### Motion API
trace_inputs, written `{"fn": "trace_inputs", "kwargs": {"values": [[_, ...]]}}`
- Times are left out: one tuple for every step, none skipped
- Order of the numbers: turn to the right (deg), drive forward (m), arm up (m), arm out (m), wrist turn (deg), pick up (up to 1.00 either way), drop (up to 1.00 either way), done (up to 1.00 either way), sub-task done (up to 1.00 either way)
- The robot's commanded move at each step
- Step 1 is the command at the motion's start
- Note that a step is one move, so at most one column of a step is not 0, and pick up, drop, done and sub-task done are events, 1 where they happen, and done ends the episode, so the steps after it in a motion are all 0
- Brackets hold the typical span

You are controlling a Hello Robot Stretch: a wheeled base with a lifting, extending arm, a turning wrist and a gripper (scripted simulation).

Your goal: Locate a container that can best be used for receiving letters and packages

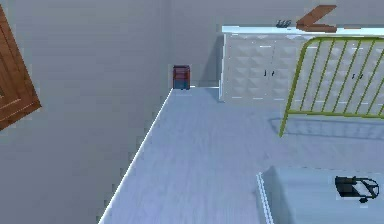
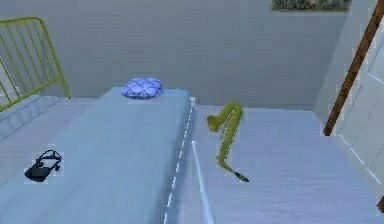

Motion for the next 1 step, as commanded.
{"fn": "trace_inputs", "kwargs": {"values": [[0.0,1.0,0.0,0.0,0.0,0.0,0.0,0.0,0.0]]}}
